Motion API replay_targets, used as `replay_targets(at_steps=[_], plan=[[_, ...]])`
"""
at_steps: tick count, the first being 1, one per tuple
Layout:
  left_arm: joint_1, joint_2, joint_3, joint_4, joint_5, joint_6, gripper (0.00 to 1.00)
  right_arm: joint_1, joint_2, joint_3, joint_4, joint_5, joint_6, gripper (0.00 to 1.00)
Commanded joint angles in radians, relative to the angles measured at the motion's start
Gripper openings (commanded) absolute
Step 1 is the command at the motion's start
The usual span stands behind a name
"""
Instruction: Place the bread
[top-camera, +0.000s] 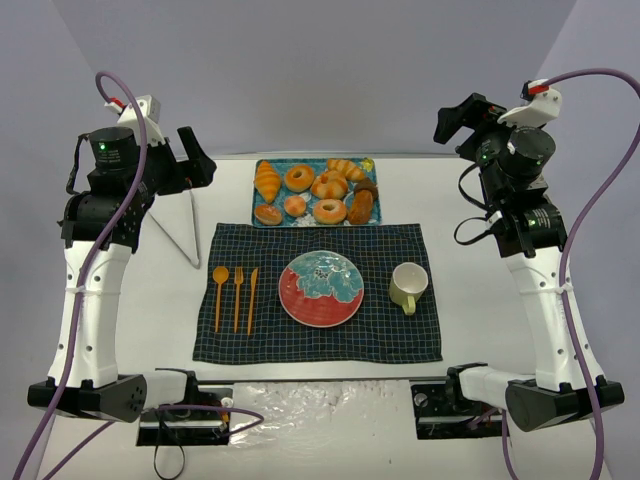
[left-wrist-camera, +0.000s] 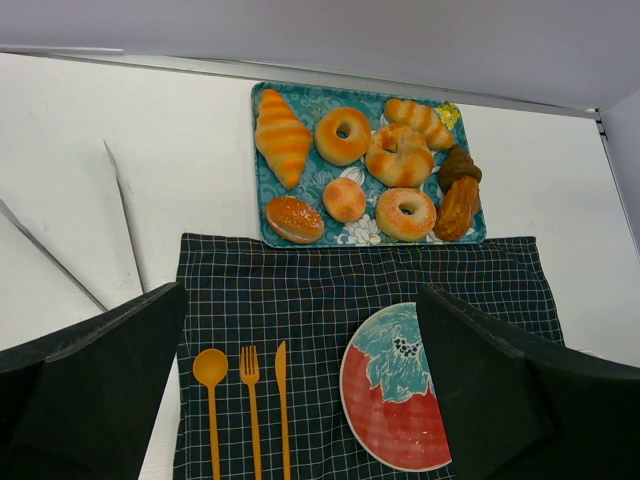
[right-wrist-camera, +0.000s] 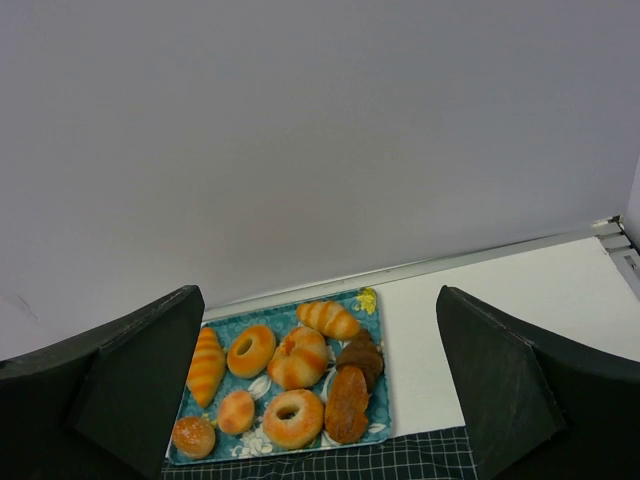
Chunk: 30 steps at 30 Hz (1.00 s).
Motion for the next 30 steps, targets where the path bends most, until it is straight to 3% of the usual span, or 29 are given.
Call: replay_targets(at_steps=[1,20,26,30], plan=[[-0.002,-0.013,0.039,0.037,0.008,0.014,0.97,0.006,-0.02,0.031,0.062,0.016,-0.015,1.0],[-0.002,-0.021,0.034,0.036,-0.001,0.014,0.97,0.006,-0.033,0.015,0.065,0.02,-0.018,1.0],[0.023,0.043,-0.004,-0.087,-0.353,-0.049,0.97,0.005,-0.048,-0.014,0.069,0.028,-0.018,1.0],[0.064,0.069,-0.169,-0.048,-0.43,-0.116,0.97,0.005,-0.048,-0.038,0.079,0.014,-0.003,1.0]])
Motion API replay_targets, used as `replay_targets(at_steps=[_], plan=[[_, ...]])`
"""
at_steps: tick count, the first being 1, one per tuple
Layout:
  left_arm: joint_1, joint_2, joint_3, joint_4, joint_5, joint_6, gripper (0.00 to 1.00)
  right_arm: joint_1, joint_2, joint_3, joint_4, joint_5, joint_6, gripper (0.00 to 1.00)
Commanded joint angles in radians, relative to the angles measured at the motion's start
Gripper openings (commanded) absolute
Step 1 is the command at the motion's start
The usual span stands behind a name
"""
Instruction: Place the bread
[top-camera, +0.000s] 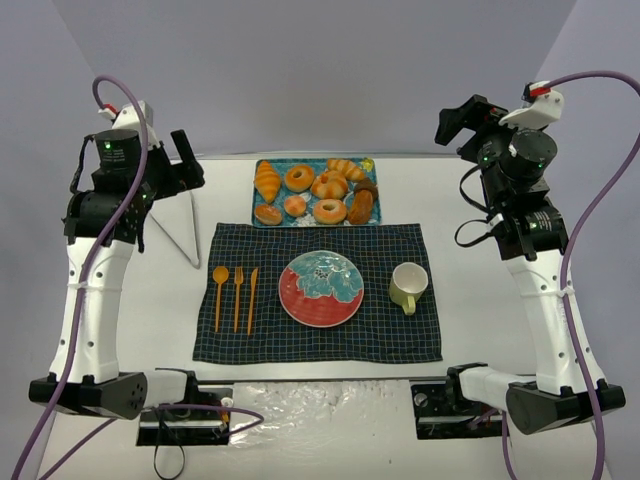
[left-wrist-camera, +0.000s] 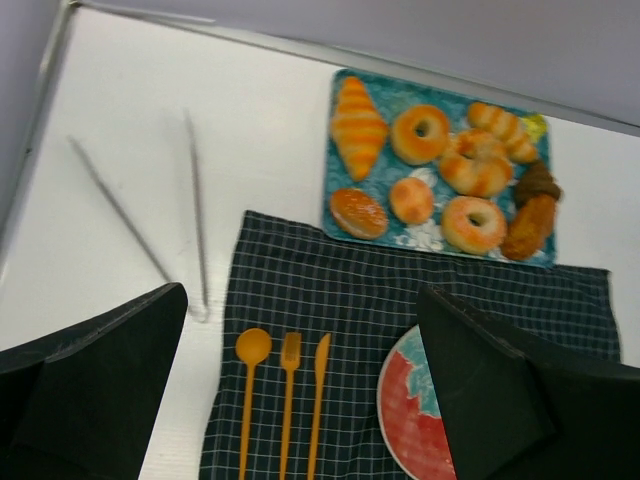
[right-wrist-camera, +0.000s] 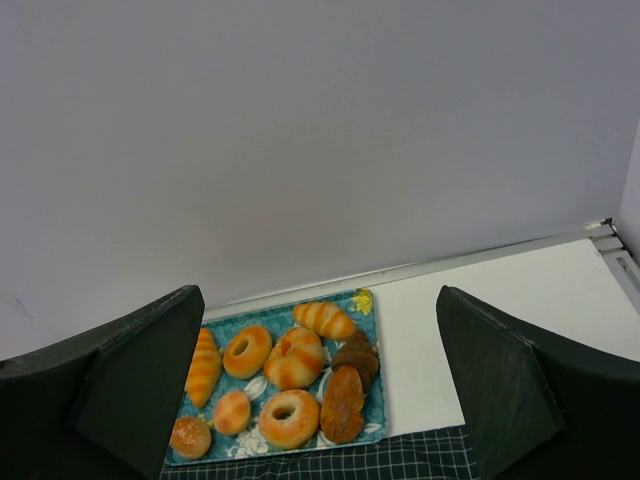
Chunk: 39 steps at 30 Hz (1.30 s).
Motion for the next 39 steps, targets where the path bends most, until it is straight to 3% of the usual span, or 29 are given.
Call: replay_targets(at_steps=[1,4,10,26,39], plan=[[0.047,0.041,-0.174,0.047,-0.181,-0.093,0.97,0.005,-0.023,-0.015,0.079,-0.001,0.01,1.0],[0.055,0.08,-0.275,0.103,-0.206,-0.141,0.97,0.005,-0.021,-0.02,0.081,-0.013,0.02,1.0],[0.076,0.2,-0.339,0.176,-0.207,-0.203,0.97,0.006,-0.023,-0.049,0.094,-0.026,0.041,1.0],[0.135,0.43,-0.366,0.396,-0.127,-0.162,0.97,0.005,-0.053,-0.073,0.101,-0.017,0.04,1.0],[0.157,0.551,-0.316,0.424,-0.101,-0.136,0.97,0.004,-0.063,-0.076,0.102,-0.007,0.032,1.0]])
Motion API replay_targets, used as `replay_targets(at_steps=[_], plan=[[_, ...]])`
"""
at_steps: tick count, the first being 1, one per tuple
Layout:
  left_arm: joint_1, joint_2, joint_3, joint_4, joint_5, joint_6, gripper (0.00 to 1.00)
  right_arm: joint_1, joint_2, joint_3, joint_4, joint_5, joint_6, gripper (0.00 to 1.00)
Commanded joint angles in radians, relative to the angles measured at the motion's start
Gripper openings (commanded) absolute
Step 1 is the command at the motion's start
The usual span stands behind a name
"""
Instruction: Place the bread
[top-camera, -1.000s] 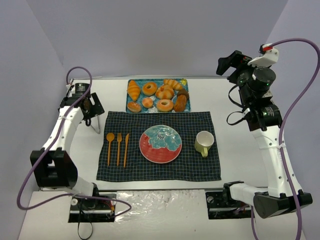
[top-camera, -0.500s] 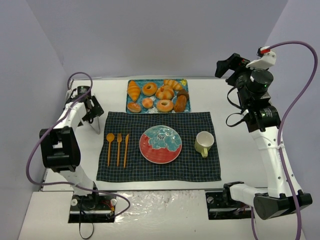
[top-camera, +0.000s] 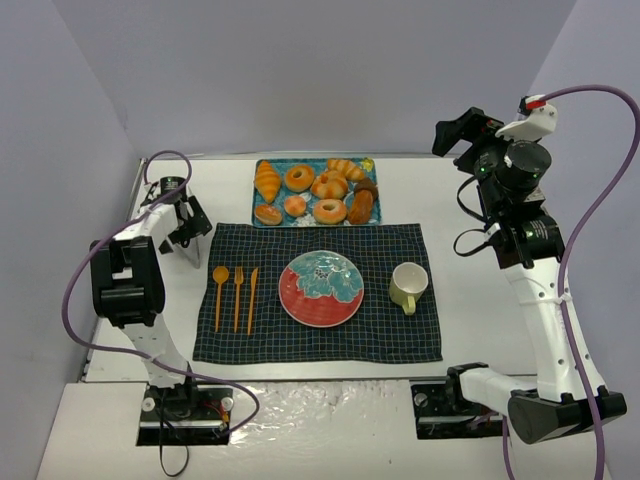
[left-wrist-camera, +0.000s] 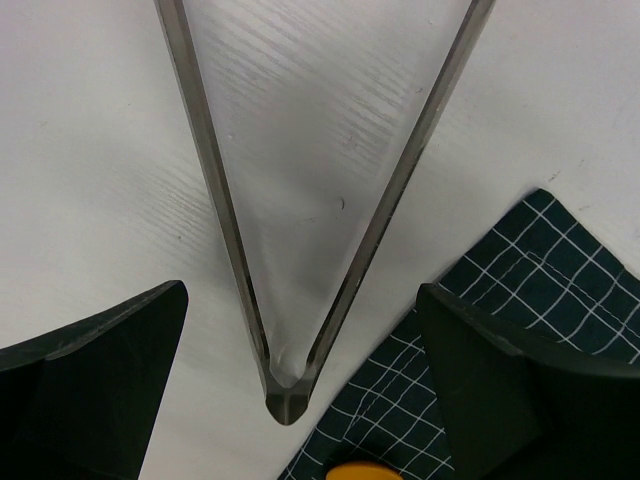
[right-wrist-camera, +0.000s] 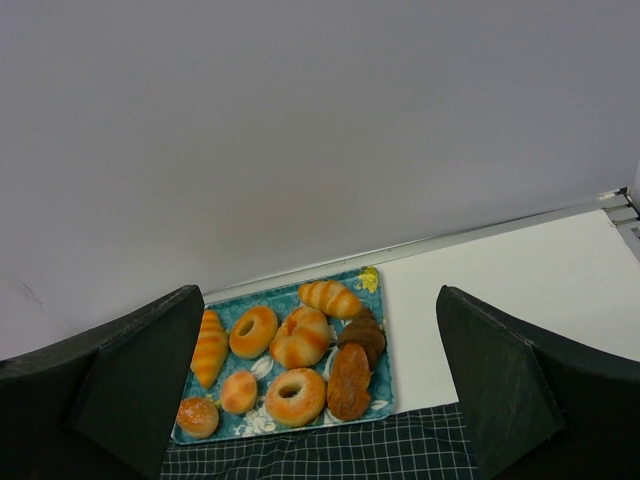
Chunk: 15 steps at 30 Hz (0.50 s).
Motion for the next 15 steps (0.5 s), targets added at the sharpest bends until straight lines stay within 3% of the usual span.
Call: replay_targets(at_steps=[1,15], plan=[[0.015,-0.001,0.058,0.055,0.005,0.012,0.97,0.003,-0.023,0.007,0.087,0.008,-0.007,1.0],[0.046,0.095,0.097,0.069,0.038,0.012,0.97,0.003,-0.036,0.006,0.086,0.022,-0.025,1.0]])
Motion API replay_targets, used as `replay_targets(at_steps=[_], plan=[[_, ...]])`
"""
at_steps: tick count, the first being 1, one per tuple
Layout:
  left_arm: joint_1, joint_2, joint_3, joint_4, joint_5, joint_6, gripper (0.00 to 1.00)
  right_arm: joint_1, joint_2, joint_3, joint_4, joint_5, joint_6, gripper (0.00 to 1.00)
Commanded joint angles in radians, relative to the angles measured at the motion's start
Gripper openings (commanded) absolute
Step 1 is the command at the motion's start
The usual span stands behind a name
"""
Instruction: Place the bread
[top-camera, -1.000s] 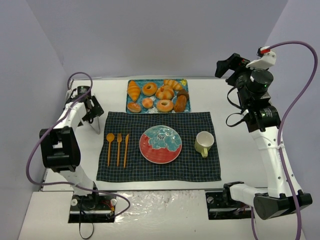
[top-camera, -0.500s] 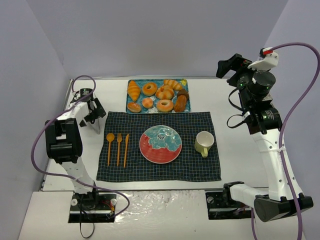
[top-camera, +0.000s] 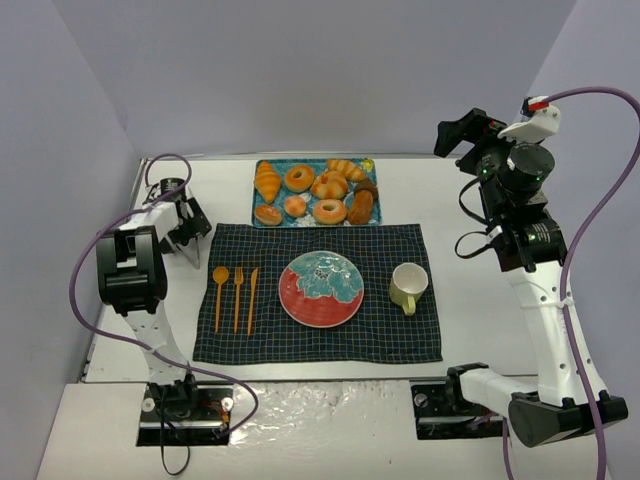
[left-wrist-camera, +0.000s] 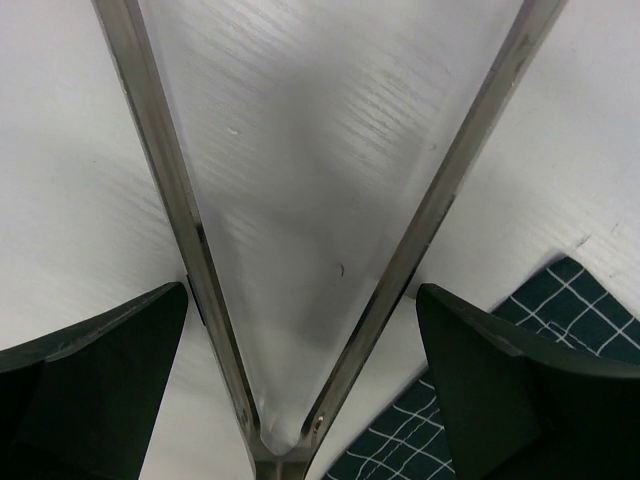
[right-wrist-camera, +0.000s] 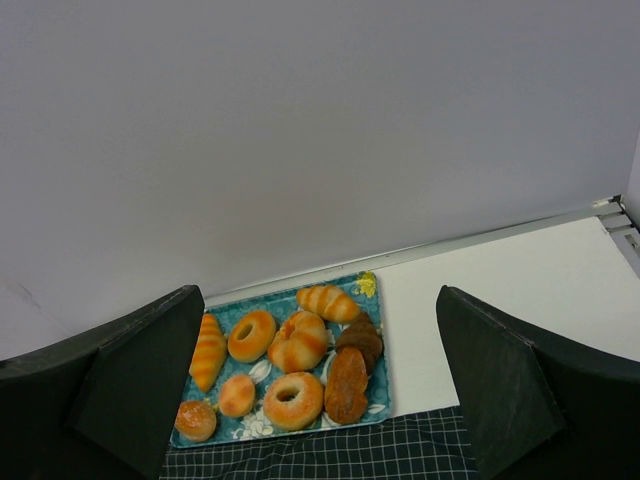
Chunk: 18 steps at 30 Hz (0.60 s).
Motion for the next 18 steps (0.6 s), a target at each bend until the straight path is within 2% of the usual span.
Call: replay_targets(at_steps=[1,11,18], plan=[[0.027,-0.016,0.044,0.031,0.009,0.008,0.97,0.003,-0.024,0.006,0.086,0.019,-0.015,1.0],[0.038,0.023,0.062,0.025,0.035,0.021,0.96,0.002,-0.023,0.003,0.087,0.022,-0.012,1.0],[0.041,0.046,0.066,0.019,0.055,0.03,0.88,0.003,-0.03,0.001,0.087,0.027,-0.007,1.0]])
